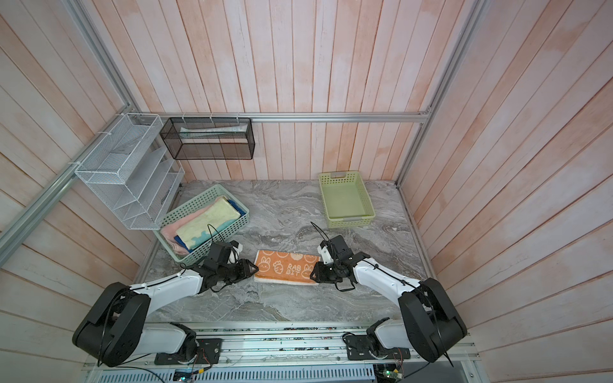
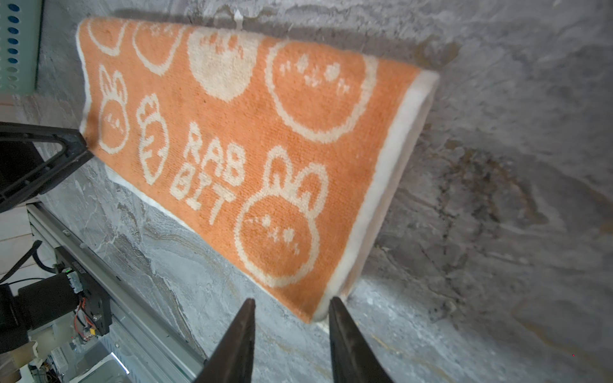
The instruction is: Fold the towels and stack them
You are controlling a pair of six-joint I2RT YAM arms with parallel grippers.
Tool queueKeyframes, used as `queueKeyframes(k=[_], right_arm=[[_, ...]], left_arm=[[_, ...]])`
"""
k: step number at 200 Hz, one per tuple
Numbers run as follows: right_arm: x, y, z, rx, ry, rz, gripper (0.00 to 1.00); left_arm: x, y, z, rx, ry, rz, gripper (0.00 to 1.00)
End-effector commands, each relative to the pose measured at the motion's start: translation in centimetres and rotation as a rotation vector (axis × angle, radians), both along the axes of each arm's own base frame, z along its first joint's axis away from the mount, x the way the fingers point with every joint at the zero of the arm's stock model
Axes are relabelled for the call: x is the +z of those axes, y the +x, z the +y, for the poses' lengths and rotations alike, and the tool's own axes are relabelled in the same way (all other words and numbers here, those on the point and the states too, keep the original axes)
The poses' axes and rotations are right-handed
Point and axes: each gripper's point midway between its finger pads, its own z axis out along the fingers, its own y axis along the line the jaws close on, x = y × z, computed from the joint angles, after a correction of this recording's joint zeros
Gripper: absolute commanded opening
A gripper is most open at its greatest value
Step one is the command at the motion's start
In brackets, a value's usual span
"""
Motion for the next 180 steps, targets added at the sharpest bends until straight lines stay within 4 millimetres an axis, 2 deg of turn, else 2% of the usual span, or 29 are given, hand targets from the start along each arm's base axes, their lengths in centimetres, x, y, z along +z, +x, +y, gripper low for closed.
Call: queueKeyframes(k=[1,15,37,54,76,93,136,180], right_arm=[[-0.3,0.1,0.2,-0.002,-0.008,0.017,0.37],[-0.6,0.1,0.2,-0.002,-0.016,0.025,0.36],[-0.7,0.3,0.4,0.009,-0.015,0.027,0.34],[-0.1,0.9,0.4,0.001,-0.021,-0.008,0.20],[1.8,2.1,0.3,-0.020,-0.014,-0.093,0.04],[3.0,2.6,0.2,-0.027,-0.012,-0.140,0.00],[3.8,2.6,-0.1,-0.012,-0.032,-0.143,0.00],[5.7,2.3,-0.2,-0.014,-0.017,-0.166,0.00]], left_arm=[[0.7,1.3,-0.7,-0.005,-0.029,-0.028,0.44],[0.5,1.5,-0.9,-0.009,-0.030,-0.027,0.42],[0.5,1.7,-0.9,-0.010,-0.029,-0.031,0.32],[0.8,1.7,-0.8,-0.011,-0.024,-0.041,0.13],[1.8,1.8,-0.7,-0.016,-0.018,-0.069,0.00],[2.7,1.8,-0.6,-0.024,-0.012,-0.093,0.00],[4.3,1.8,-0.8,-0.054,-0.006,-0.100,0.00],[5.9,0.6,-1.2,-0.065,-0.032,-0.097,0.00]])
